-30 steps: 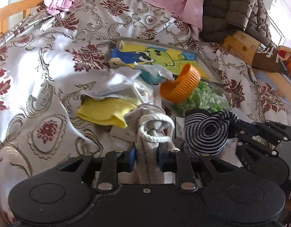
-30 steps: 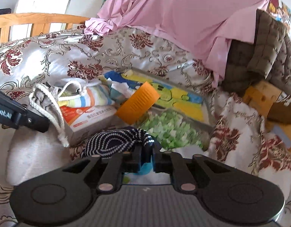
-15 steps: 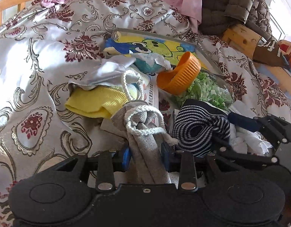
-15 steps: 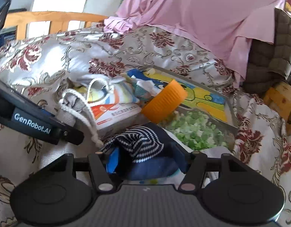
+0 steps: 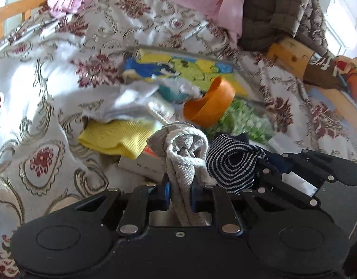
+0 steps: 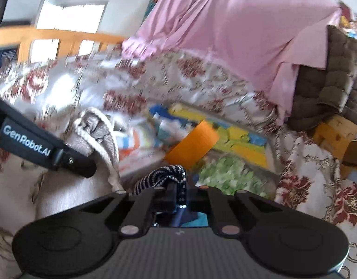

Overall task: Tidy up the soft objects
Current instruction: 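Carry the grey bag and striped sock over the cartoon-drawing tray with both tools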

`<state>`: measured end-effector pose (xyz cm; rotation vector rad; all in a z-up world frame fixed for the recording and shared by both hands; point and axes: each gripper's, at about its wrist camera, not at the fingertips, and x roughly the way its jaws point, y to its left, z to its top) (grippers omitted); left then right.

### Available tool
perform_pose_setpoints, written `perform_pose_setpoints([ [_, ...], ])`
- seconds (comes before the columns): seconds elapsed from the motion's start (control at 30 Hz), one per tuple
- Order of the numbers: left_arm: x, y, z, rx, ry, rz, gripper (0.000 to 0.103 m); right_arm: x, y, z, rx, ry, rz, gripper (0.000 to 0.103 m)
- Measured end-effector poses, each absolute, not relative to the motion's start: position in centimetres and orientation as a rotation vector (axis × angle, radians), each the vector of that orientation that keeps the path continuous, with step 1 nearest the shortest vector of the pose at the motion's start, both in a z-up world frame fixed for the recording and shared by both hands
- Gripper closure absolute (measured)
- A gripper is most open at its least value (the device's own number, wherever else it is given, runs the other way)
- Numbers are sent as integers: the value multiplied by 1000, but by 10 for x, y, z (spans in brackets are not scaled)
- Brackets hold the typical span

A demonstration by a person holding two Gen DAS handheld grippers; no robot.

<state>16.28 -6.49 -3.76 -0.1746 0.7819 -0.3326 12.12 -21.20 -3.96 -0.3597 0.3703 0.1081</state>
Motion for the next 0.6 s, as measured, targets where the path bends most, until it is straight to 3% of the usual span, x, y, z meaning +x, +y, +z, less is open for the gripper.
perform_pose_setpoints([
  [0.33, 166, -69, 22, -164, 650, -381, 87, 121, -243, -2, -235, 227, 32, 96],
  [0.6, 211, -78, 75, -161, 529, -403, 87, 187, -282, 42, -90, 158, -38, 96],
])
